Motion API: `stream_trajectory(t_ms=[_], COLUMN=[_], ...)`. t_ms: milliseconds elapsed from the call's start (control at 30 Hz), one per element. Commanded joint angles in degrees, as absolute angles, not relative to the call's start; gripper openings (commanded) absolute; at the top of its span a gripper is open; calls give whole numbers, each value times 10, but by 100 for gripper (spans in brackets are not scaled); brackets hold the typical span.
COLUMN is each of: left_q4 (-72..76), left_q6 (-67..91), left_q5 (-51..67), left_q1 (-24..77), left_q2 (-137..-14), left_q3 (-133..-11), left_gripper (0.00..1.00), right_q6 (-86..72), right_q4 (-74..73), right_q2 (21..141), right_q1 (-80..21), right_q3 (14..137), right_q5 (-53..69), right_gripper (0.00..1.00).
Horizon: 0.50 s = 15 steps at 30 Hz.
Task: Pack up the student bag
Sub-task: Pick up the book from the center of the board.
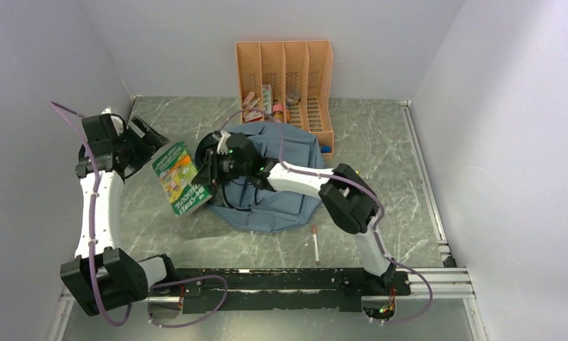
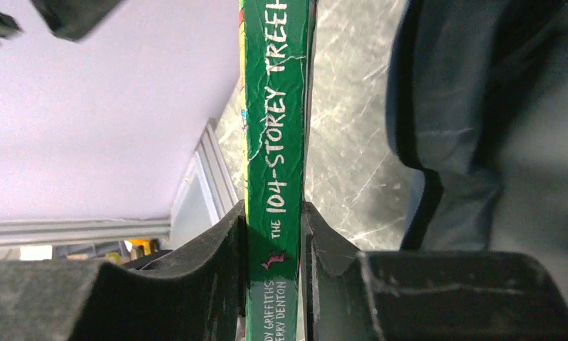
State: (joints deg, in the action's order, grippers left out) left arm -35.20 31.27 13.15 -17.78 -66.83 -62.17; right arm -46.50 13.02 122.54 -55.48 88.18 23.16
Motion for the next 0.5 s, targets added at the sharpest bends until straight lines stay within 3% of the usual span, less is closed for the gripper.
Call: stream_trajectory(t_ms=[0, 467], left_q4=[-252, -161], left_q6=[325, 366], left_q5=[325, 366], left_q1=[-158, -108], left_q2=[-678, -652], left_q3=[-620, -670], left_gripper=[85, 89], right_q6=[-503, -629], right_q4=[187, 197], right_q2=[1154, 1043], right_q1=[-506, -363], right_q3=[871, 835], right_q5=[252, 204], right_gripper=[0, 0])
